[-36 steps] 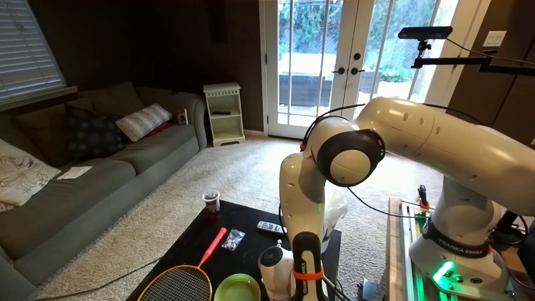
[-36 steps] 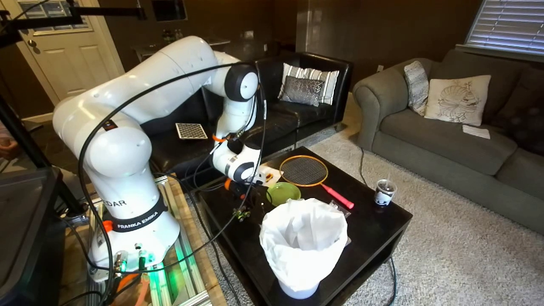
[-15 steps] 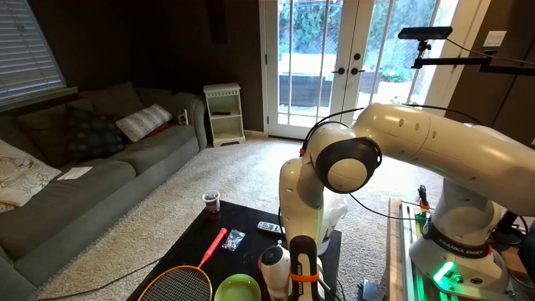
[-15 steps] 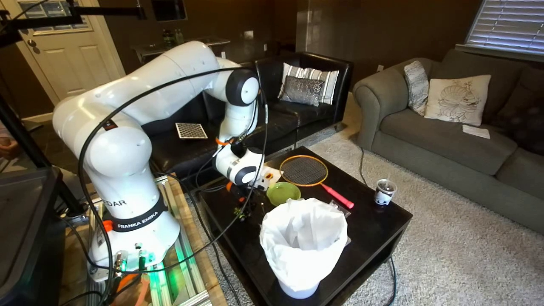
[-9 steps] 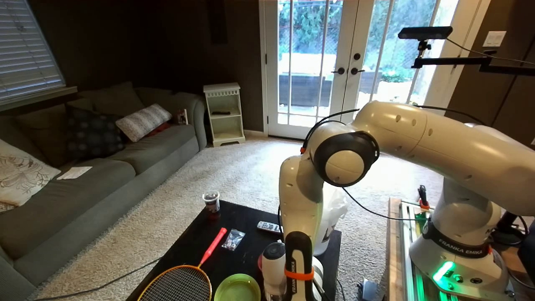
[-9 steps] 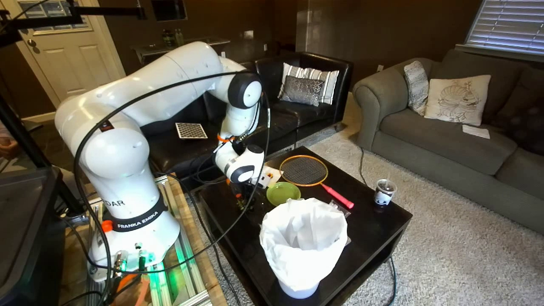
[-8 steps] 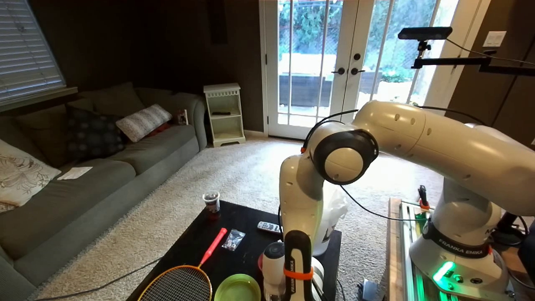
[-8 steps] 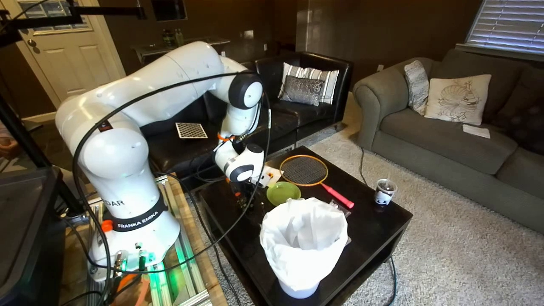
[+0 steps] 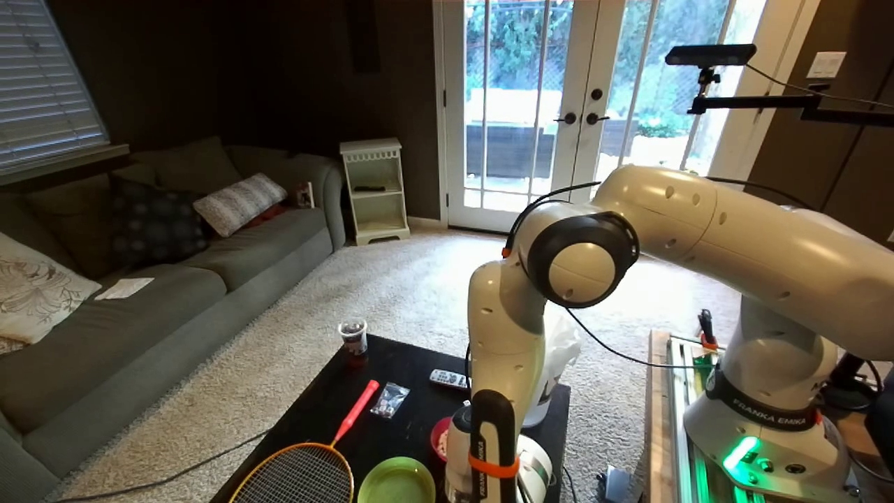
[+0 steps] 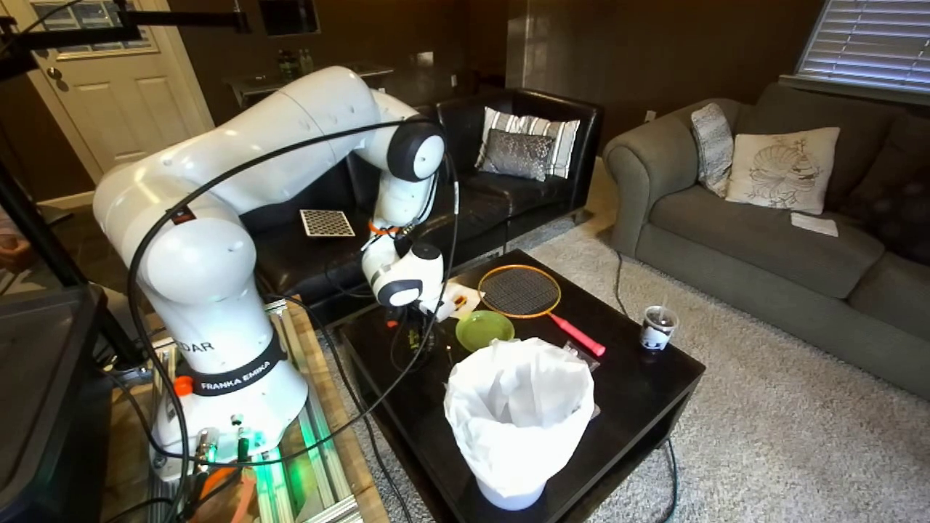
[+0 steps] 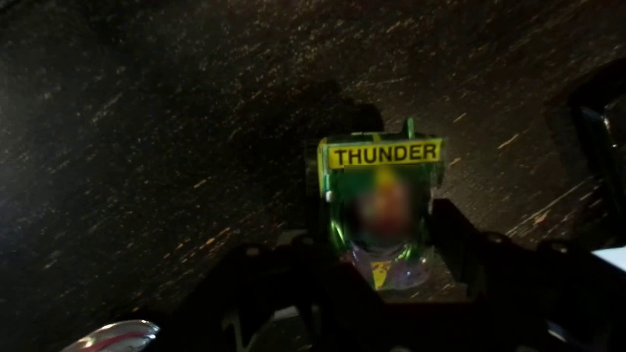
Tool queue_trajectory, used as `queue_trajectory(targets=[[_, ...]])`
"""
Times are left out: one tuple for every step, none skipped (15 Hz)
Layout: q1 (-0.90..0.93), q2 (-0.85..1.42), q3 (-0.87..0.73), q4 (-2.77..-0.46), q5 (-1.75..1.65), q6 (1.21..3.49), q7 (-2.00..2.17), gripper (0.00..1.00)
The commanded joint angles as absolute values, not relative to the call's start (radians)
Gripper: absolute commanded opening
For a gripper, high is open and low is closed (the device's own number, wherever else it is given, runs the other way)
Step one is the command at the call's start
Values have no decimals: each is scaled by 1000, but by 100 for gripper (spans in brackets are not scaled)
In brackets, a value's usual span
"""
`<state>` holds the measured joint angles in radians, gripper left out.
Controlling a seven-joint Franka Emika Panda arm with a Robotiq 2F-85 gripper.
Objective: Move the toy on the table
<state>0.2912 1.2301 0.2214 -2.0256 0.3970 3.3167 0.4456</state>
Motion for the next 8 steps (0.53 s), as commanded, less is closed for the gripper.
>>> queue_trajectory(targets=[[325,1185,217,-2071,487,3291,517,31],[331,1181,216,-2075,503,3286,530,31],[334,1178,216,-2078,517,3281,543,31],[338,1176,216,-2079,531,3276,556,31],[340,1175,217,-2079,541,3268,567,31],[330,1176,225,-2078,532,3265,558,43],[318,1176,233,-2075,497,3249,524,81],[329,1165,216,-2082,446,3216,466,83]])
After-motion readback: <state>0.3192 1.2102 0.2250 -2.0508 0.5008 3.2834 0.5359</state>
